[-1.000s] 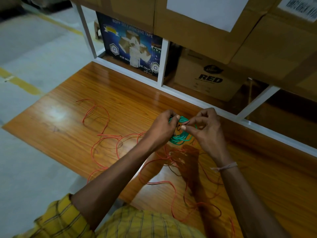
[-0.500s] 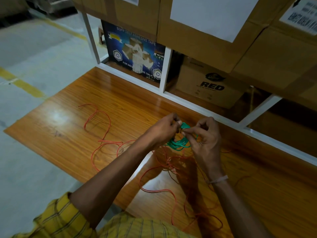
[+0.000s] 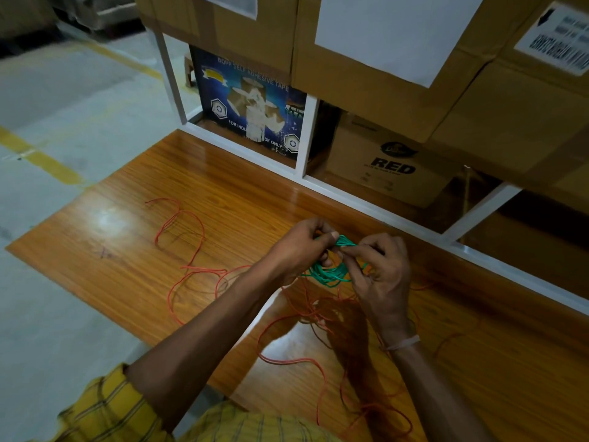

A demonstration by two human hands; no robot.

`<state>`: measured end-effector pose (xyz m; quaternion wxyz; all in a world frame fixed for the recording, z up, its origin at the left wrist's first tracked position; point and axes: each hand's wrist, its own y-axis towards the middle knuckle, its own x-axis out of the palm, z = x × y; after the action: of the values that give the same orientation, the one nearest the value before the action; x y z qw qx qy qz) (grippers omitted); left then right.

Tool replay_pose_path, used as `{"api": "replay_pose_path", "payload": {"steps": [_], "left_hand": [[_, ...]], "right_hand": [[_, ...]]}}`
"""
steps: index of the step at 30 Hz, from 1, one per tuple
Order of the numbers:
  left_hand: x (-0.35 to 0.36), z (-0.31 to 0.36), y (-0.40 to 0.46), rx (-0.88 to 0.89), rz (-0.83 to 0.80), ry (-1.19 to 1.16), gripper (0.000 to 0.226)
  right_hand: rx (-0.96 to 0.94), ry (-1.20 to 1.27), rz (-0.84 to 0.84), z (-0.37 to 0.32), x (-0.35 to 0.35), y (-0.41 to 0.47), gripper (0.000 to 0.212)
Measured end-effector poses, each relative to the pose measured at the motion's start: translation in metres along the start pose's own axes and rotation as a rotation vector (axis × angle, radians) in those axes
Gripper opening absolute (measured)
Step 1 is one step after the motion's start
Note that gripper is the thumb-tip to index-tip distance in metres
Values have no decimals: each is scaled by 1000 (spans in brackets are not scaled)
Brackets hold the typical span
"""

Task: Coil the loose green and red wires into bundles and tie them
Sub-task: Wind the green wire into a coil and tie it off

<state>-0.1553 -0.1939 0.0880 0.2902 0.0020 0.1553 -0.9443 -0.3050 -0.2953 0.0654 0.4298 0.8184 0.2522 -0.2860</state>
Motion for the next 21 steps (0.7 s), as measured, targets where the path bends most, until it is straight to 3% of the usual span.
{"api": "replay_pose_path", "payload": {"steps": [9,17,21], "left_hand": [[-1,-10,-3,141,83,-34,13],[1,-14,-7,159,70,-115,16],[1,-19,-7,129,95,-120,16]], "right_hand": [[148,203,-35,0,-3,4,6],[570,524,-90,-6,0,13,2],[646,538,-116,-12,0,17,5]]}}
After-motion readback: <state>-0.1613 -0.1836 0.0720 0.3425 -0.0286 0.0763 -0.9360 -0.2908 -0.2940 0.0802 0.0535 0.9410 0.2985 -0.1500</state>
